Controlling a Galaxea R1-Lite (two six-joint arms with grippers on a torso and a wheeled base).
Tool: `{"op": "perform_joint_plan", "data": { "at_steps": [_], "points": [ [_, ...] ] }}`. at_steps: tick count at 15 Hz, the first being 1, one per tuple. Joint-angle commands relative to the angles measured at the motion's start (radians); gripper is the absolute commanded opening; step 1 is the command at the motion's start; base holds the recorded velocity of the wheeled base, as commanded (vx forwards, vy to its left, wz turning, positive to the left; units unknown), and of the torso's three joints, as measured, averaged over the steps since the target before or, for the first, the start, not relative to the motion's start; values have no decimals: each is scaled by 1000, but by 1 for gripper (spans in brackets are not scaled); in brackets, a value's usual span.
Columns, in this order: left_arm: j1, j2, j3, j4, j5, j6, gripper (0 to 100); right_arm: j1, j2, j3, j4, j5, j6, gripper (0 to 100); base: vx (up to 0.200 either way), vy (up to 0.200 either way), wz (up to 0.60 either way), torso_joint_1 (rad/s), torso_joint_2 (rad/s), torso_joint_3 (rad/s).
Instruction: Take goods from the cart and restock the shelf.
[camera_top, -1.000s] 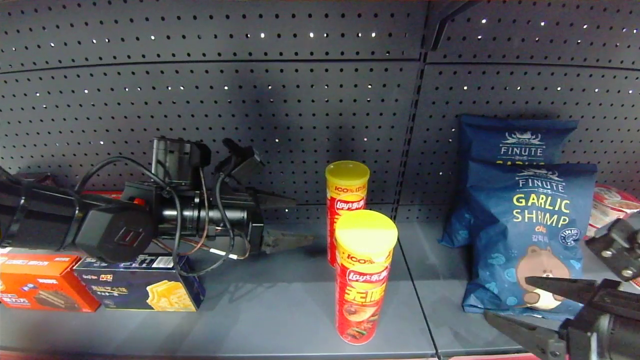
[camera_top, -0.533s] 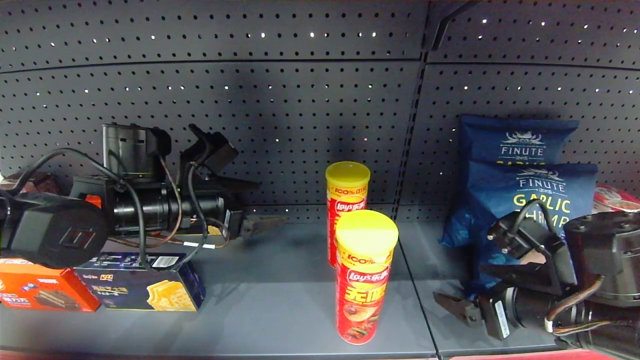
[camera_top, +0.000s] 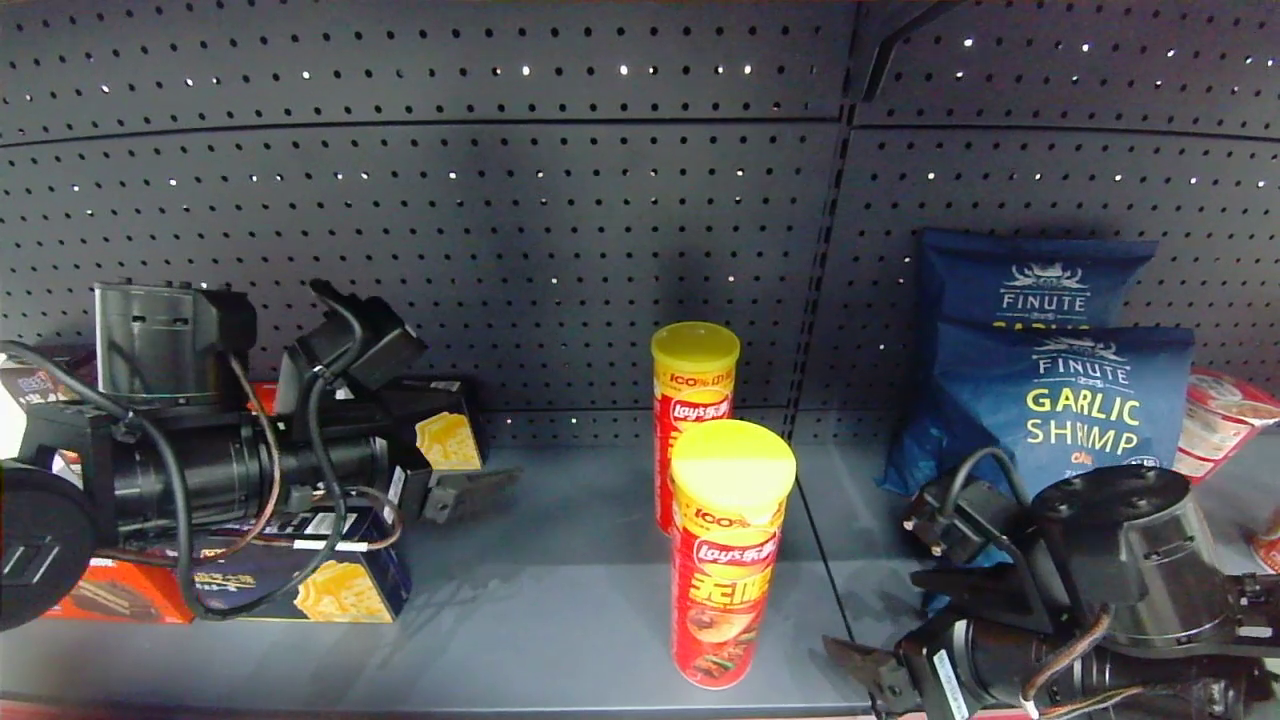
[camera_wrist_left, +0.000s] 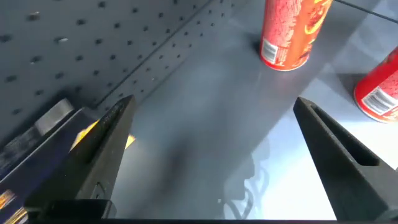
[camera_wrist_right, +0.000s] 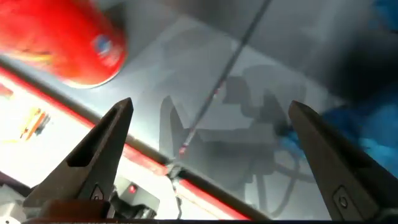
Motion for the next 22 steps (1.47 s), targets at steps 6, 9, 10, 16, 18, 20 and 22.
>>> {"op": "perform_joint_plan", "data": {
  "at_steps": [6, 9, 10, 16, 18, 20, 22],
  "points": [
    [25, -24, 42, -7, 10, 3, 100, 31, 107, -63, -49, -4, -4, 100, 0, 0, 0, 0, 0, 0],
    [25, -23, 52, -9, 10, 3, 100, 31, 143, -97, -51, -9, -4, 100, 0, 0, 0, 0, 0, 0],
    [25, -23, 52, -9, 10, 3, 100, 31, 150, -103, -52, -9, -4, 100, 0, 0, 0, 0, 0, 0],
    [31, -23, 80, -12, 10, 3, 100, 32, 173, -111, -80, -6, -4, 100, 0, 0, 0, 0, 0, 0],
    [33, -23, 85, -12, 10, 3, 100, 32, 175, -109, -80, -3, -4, 100, 0, 0, 0, 0, 0, 0],
    [33, -21, 85, -12, 10, 3, 100, 40, 185, -112, -91, -4, -4, 100, 0, 0, 0, 0, 0, 0],
    [34, -21, 88, -12, 10, 3, 100, 54, 189, -111, -103, -4, -4, 100, 0, 0, 0, 0, 0, 0]
  ]
}}
